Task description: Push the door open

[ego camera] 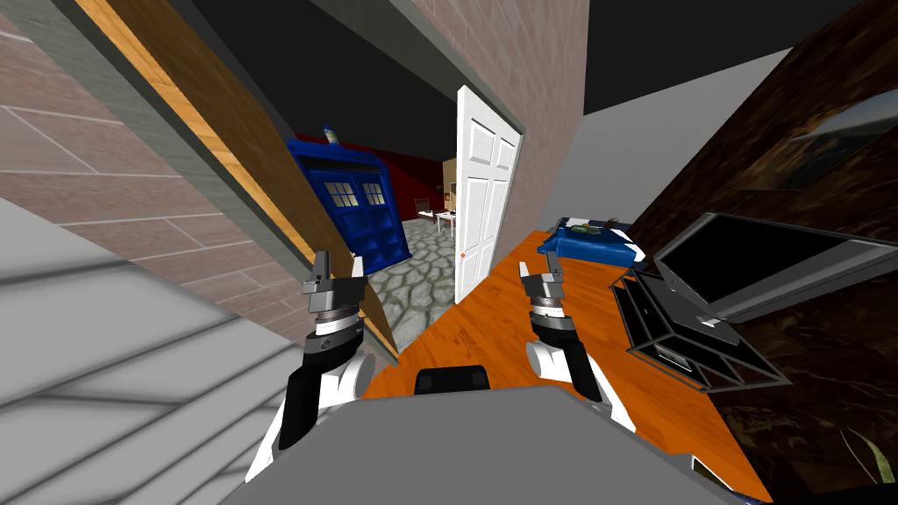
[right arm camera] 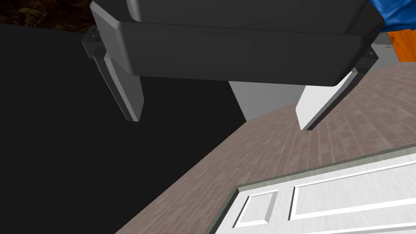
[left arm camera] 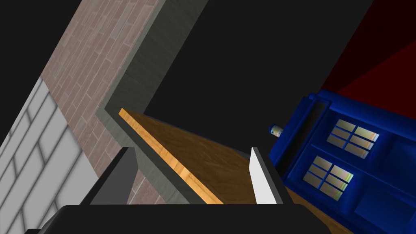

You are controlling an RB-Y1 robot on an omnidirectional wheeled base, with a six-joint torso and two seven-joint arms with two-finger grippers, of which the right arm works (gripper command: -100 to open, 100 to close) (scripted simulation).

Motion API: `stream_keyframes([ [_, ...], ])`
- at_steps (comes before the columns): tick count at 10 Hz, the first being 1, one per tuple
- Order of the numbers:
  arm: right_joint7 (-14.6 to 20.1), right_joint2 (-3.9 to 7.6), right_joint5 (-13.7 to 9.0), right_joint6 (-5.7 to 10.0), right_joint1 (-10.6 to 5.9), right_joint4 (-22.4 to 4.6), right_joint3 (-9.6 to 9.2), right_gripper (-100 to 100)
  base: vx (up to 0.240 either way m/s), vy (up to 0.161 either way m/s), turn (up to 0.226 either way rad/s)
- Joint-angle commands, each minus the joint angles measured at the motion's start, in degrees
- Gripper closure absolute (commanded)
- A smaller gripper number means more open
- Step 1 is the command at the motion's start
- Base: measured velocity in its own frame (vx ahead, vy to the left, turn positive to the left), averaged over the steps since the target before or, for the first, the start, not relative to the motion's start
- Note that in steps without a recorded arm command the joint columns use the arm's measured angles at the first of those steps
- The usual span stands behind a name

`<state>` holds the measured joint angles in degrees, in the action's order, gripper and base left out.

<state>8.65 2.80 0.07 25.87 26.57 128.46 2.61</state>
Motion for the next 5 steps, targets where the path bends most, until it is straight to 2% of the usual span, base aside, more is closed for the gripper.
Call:
stream_keyframes([
  [1,0.1,0.28,0.4,0.47,-0.47,-1.9,-0.65,-100,0.072,-0.058,0.036],
  [3,0.3,0.54,0.8,0.95,-0.93,-3.7,-1.3,-100,0.111,-0.028,0.025],
  [5,0.6,0.97,1.6,1.87,-1.83,-7.3,-2.55,-100,0.171,-0.068,0.041],
])
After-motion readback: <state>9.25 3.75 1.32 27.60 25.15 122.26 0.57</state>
